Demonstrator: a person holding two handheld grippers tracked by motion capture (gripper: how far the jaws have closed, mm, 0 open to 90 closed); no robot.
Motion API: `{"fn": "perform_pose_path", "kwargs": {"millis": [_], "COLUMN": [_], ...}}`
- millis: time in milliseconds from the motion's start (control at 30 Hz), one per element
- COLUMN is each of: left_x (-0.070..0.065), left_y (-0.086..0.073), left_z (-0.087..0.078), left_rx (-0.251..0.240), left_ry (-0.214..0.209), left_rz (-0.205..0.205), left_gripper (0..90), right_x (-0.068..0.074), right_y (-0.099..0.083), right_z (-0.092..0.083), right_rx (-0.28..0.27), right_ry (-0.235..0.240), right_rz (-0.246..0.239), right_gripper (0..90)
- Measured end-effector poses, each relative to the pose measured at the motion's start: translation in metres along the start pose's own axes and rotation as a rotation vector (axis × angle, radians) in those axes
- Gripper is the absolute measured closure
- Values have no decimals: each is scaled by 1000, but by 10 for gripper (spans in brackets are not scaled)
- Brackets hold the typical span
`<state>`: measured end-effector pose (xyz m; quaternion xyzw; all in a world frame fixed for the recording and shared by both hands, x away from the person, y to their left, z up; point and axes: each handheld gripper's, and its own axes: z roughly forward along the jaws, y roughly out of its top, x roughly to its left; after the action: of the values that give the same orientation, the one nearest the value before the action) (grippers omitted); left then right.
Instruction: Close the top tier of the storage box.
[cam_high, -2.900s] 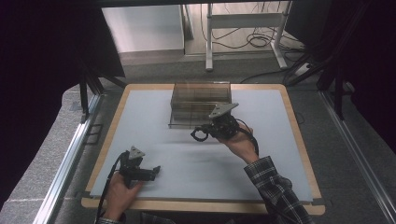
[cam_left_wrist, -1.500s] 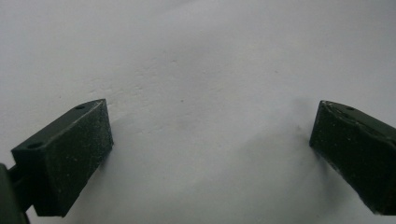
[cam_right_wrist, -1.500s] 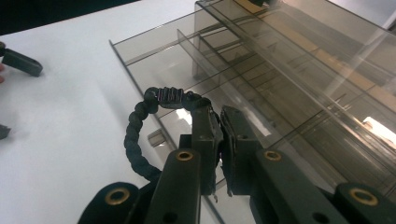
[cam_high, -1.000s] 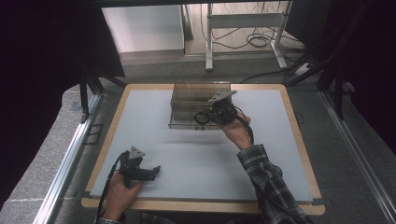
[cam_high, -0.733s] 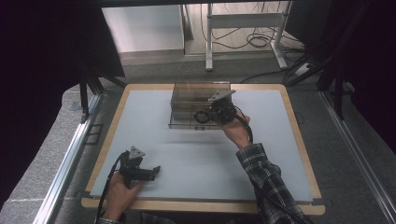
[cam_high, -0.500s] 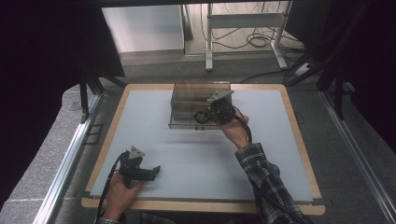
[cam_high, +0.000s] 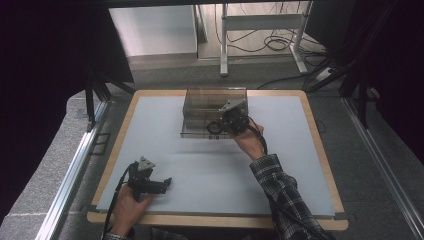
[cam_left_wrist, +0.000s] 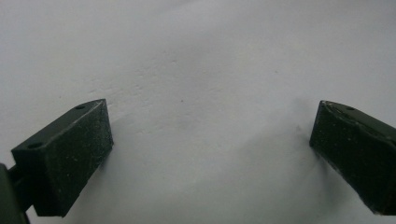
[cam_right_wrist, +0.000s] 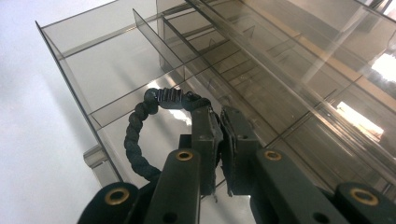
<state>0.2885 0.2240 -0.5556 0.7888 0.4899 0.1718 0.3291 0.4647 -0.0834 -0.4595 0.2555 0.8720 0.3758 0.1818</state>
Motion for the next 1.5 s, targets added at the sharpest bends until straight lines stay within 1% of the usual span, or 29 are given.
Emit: {"fn": "perform_pose_path", "kwargs": {"millis": [267, 400, 533, 567, 633, 767, 867, 1000, 1033, 1367, 1500], "left_x": [0, 0, 0, 0, 0, 0, 0, 0, 0, 0, 0], "left_y": [0, 0, 0, 0, 0, 0, 0, 0, 0, 0, 0], "left_z": [0, 0, 0, 0, 0, 0, 0, 0, 0, 0, 0], "left_rx": [0, 0, 0, 0, 0, 0, 1, 0, 0, -1, -1], "left_ry": [0, 0, 0, 0, 0, 0, 0, 0, 0, 0, 0], "left_rz": [0, 1, 0, 0, 0, 1, 1, 1, 1, 0, 0], "left_gripper": [0, 0, 0, 0, 0, 0, 0, 0, 0, 0, 0], "right_x": [2, 2, 2, 1, 1, 1, 2, 4, 6, 12, 16], "right_y": [-1, 1, 2, 2, 2, 3, 3, 4, 5, 7, 7], "right_z": [2, 1, -1, -2, -3, -5, -9, -11, -13, -23, -26], "right_rx": [5, 3, -8, -7, -13, -21, -28, -31, -36, -52, -52], "right_ry": [6, 8, 13, 13, 17, 34, 47, 52, 58, 81, 88], "right_rz": [0, -9, -5, -11, -4, -2, -11, -23, -24, -42, -61], "right_gripper": [834, 817, 805, 798, 785, 768, 746, 731, 714, 650, 622]}}
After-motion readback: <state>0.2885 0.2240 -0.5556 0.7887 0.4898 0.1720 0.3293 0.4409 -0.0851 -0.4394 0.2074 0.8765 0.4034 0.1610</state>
